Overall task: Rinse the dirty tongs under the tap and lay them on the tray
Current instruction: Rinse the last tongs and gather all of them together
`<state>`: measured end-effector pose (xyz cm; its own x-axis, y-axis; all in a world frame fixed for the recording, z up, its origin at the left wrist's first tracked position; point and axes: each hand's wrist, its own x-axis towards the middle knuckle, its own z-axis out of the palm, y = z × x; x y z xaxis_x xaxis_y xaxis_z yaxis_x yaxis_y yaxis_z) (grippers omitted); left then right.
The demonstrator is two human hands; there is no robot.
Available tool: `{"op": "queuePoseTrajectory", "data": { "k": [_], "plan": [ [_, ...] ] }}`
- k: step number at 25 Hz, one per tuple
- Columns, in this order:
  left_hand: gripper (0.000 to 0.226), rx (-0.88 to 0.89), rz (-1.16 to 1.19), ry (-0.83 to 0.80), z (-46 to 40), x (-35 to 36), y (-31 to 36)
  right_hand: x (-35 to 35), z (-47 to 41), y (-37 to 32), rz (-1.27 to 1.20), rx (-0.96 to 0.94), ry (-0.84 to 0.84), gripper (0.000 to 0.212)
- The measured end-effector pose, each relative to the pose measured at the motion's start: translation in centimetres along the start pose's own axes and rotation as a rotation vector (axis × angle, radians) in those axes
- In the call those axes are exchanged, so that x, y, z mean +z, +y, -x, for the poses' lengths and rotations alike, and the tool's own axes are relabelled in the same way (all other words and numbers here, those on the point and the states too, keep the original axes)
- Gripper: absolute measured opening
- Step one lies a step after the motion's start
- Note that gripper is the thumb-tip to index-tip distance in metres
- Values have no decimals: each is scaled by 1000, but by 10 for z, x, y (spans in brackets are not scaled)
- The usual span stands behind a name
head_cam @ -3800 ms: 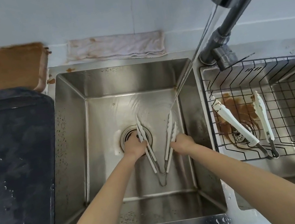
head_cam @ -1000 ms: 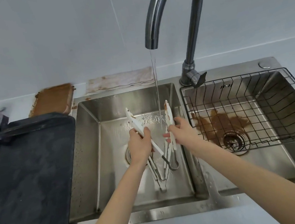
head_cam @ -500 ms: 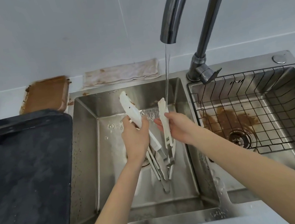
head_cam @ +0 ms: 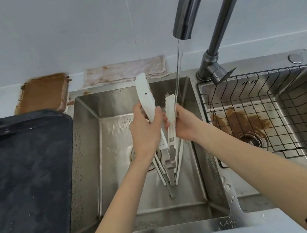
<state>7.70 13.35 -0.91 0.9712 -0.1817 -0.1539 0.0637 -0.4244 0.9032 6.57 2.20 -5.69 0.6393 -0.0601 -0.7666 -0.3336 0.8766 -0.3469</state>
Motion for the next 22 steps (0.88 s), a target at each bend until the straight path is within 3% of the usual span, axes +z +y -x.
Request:
{"op": "queuePoseTrajectory", "data": {
  "k": [3,7,12,16,18,22],
  "plan": [
    [40,86,-28,6,0,-4,7,3,-1,1,16,10,-17,48],
    [35,64,-3,47,-6,-8,14,10,11,-7,-28,-61,-83,29],
    [24,-367,240,-15,-14,-13,-15,9,23,-17,-65,-127,-64,21],
    [32,-724,552,-109,0,-7,-34,10,24,-12,51,-115,41,23],
    [33,-809,627,-153,8,-3,-41,11,22,-8,58,-97,103,30],
    [34,-808,590,-197,18,-1,-47,13,20,-4,52,-54,124,36]
  ]
}}
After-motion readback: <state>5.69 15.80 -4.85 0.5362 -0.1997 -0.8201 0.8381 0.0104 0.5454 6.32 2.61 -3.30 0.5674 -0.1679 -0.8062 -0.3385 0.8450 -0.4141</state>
